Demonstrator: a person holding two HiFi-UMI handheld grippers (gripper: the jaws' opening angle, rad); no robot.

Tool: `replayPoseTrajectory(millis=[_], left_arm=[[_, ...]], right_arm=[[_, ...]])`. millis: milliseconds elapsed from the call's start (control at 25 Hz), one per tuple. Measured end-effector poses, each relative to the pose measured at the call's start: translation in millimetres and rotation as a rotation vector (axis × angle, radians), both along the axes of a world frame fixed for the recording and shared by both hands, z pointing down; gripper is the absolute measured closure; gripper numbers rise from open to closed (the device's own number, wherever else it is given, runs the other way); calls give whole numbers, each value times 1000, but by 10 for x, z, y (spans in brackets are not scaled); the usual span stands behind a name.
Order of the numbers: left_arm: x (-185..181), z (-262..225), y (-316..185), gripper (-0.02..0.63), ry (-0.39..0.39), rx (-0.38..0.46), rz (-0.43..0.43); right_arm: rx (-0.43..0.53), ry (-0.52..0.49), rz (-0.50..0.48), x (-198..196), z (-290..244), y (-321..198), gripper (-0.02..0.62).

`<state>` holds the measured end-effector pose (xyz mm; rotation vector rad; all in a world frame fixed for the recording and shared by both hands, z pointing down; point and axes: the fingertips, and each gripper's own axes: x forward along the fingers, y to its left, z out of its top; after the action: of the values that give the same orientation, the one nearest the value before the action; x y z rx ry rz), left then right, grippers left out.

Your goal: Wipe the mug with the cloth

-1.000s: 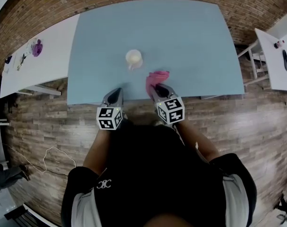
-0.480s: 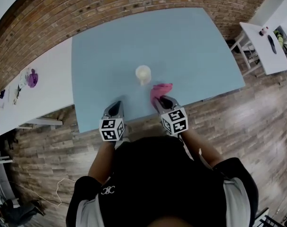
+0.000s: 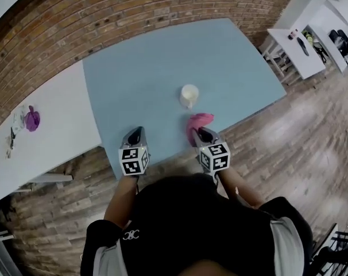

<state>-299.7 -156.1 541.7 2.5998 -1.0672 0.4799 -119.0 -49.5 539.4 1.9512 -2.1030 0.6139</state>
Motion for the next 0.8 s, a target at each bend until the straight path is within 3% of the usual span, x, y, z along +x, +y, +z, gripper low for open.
replayPoseTrajectory(millis=[200, 480, 800], left_arm=[[-92, -27, -54, 600, 24, -5, 3], [189, -182, 67, 600, 28, 16, 87], [265, -143, 135, 600, -10, 8, 59]], right_arm=[[-20, -32, 101, -83, -56, 41, 555], [-4, -25, 149, 51, -212, 105, 555], [-2, -24, 146, 175, -219, 153, 555]])
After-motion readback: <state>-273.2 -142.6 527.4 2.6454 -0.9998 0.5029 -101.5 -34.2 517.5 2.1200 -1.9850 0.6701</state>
